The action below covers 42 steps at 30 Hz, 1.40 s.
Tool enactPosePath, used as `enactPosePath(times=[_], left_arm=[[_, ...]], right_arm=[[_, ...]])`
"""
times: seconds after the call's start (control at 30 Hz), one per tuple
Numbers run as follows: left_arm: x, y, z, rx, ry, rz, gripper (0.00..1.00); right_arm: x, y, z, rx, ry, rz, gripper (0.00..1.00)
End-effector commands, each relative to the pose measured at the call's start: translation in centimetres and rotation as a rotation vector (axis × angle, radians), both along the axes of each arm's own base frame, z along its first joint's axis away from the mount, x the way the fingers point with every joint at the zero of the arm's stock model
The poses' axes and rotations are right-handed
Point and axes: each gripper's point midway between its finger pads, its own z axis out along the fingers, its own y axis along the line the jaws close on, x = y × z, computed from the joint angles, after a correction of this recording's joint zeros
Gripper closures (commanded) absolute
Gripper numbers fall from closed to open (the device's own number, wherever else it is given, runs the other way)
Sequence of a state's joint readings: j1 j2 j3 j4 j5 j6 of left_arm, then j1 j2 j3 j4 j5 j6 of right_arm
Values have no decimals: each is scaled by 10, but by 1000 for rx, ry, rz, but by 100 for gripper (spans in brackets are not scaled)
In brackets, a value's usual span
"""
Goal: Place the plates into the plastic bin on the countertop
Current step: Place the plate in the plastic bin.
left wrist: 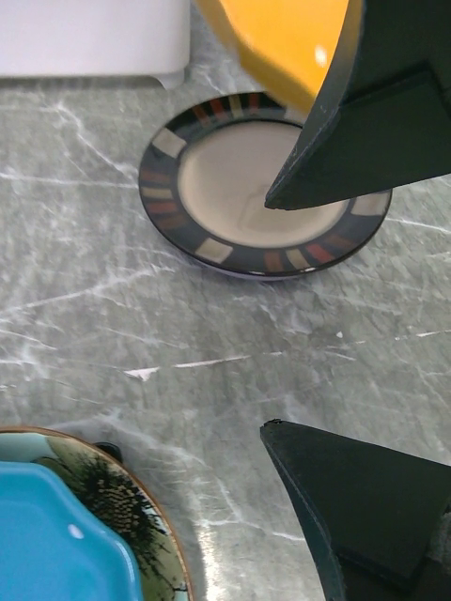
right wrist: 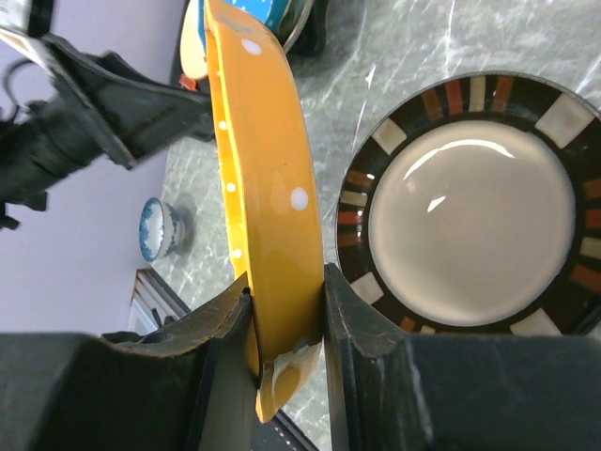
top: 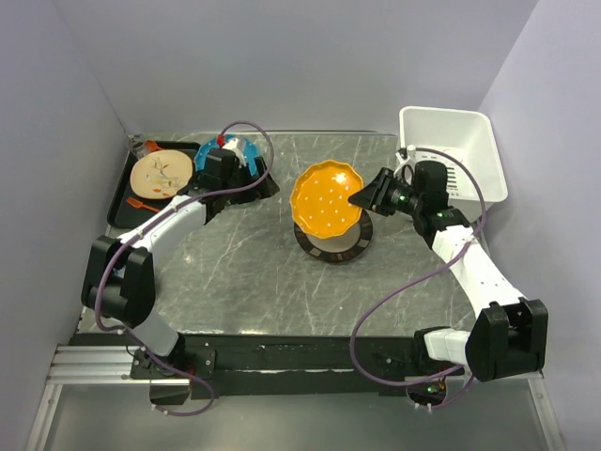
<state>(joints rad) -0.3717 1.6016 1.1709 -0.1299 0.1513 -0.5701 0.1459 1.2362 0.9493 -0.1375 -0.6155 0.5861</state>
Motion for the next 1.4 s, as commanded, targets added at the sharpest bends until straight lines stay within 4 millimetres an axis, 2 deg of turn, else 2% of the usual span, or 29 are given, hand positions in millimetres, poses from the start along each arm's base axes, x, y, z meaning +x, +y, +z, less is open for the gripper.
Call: enactPosePath(times=[0.0,0.6,0.83,0.87,0.97,1.37], left_arm=[[3,-5,2,-22,5,-11,1],[-8,-19,-12,-73,33,-85,1],[-15,-25,-15,-111,41,-106,1],[-15,-26,-16,-114,43,-110,1],[-17,-27,-17,-113,44,-114,1],[-15,-30,-16,-109,30,-130,1]], right_arm=[[6,4,89,87,-234,38,100],[39,-16,127,174,-299,-59,100],[54,-46,136,232,-318,-213,100],[58,-59,138,231,-330,-252,100],[66,-71,142,232,-325,-287,100],[89,-97,156,258,-333,-346,100]])
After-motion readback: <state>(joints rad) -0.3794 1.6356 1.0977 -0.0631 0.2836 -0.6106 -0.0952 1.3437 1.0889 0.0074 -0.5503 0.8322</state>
